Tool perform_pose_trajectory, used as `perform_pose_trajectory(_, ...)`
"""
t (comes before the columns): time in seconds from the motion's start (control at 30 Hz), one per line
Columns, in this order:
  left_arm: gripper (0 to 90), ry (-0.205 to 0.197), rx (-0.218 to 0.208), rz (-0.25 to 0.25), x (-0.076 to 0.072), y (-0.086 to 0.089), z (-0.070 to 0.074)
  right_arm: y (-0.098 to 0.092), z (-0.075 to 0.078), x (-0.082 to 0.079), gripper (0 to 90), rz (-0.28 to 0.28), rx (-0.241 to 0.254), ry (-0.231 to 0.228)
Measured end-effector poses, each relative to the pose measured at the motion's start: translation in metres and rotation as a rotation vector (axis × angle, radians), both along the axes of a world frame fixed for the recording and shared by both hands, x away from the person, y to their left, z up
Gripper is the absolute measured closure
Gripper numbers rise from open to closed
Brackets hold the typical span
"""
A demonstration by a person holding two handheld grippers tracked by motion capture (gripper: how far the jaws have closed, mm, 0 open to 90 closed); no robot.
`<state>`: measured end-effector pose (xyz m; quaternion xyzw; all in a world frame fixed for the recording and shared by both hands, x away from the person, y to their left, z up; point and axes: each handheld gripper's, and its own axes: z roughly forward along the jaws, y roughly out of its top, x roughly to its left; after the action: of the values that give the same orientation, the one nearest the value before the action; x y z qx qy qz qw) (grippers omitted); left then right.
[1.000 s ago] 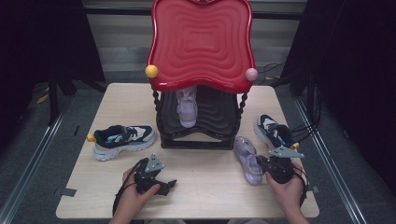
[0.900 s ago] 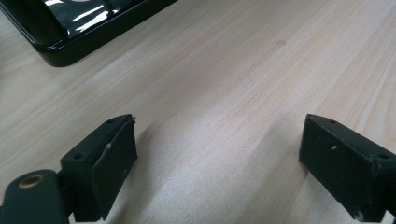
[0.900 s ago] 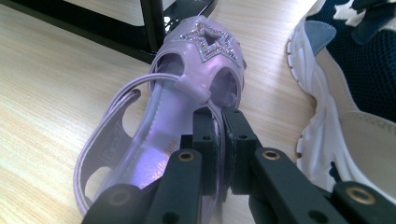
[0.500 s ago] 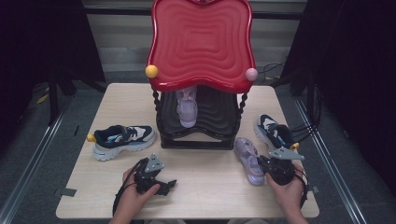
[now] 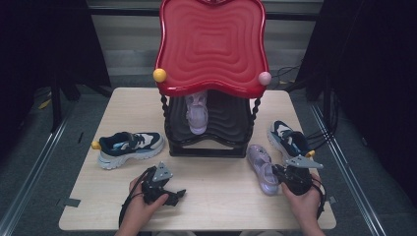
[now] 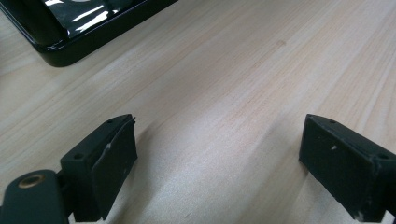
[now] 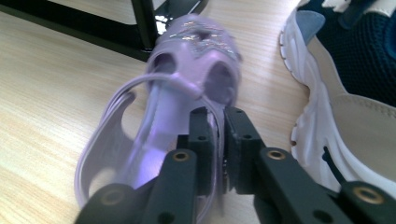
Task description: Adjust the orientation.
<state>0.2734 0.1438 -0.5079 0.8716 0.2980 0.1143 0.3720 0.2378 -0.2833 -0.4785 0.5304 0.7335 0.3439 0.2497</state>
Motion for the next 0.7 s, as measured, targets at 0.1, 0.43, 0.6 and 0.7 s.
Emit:
perform_pose_trajectory(0.1,10.5,0.000,0.000,0.000,0.000,0.000,0.000,0.003,0.000,-0.001,84.2,0.012,-0.012,-0.014)
perform_pose_trajectory(0.43,10.5,0.000,-0.001,-0.001,0.000,0.000,0.000,0.000,0.005,-0.003,84.9,0.021,-0.038,-0.050)
perform_pose_trajectory(0.6,10.5,0.000,0.000,0.000,0.000,0.000,0.000,-0.005,0.013,-0.008,84.9,0.014,-0.028,-0.085)
perform_pose_trajectory(0.7,10.5,0.000,-0.001,-0.001,0.000,0.000,0.000,-0.006,0.016,-0.010,84.9,0.016,-0.033,-0.095)
